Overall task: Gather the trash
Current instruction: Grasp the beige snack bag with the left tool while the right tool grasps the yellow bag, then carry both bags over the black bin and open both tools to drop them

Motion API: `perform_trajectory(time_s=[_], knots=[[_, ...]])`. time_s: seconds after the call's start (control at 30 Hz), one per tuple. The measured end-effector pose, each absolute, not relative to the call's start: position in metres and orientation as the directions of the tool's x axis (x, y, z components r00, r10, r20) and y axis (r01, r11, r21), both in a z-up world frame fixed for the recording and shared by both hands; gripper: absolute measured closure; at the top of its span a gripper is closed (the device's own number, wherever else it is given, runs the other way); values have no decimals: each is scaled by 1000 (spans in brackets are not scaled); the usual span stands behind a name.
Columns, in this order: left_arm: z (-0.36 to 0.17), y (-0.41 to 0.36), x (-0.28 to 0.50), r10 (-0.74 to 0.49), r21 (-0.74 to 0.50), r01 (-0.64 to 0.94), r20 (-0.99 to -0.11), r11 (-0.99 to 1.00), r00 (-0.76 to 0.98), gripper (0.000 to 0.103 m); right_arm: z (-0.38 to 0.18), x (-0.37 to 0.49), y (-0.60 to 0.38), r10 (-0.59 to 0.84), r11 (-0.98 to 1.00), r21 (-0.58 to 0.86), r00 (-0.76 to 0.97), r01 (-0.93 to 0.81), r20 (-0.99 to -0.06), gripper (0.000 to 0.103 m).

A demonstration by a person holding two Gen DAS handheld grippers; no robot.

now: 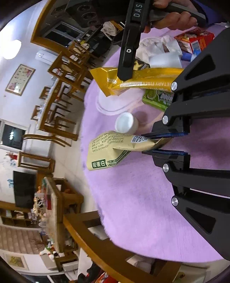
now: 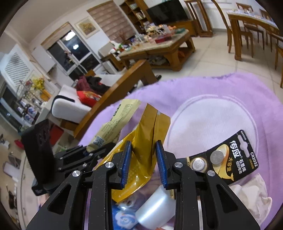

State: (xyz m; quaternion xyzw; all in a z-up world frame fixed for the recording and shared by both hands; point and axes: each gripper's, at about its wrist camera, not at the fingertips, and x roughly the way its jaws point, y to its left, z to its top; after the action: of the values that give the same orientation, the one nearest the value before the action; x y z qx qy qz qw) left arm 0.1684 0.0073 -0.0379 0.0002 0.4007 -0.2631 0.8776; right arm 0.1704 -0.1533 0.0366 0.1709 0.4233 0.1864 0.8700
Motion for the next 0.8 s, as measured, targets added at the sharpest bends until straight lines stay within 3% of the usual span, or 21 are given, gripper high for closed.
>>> perform_trajectory(time_s=[0.43,0.8], knots=[[34,-2,100,-497,-220,455,-525,863,690,91,106,81,-214,394,894,405,764,-191,-511,75],[68,-104,45,-590,-178,582,-459,793,664,90,129,-21,-353,295,883,461,864,-85,-407,75]])
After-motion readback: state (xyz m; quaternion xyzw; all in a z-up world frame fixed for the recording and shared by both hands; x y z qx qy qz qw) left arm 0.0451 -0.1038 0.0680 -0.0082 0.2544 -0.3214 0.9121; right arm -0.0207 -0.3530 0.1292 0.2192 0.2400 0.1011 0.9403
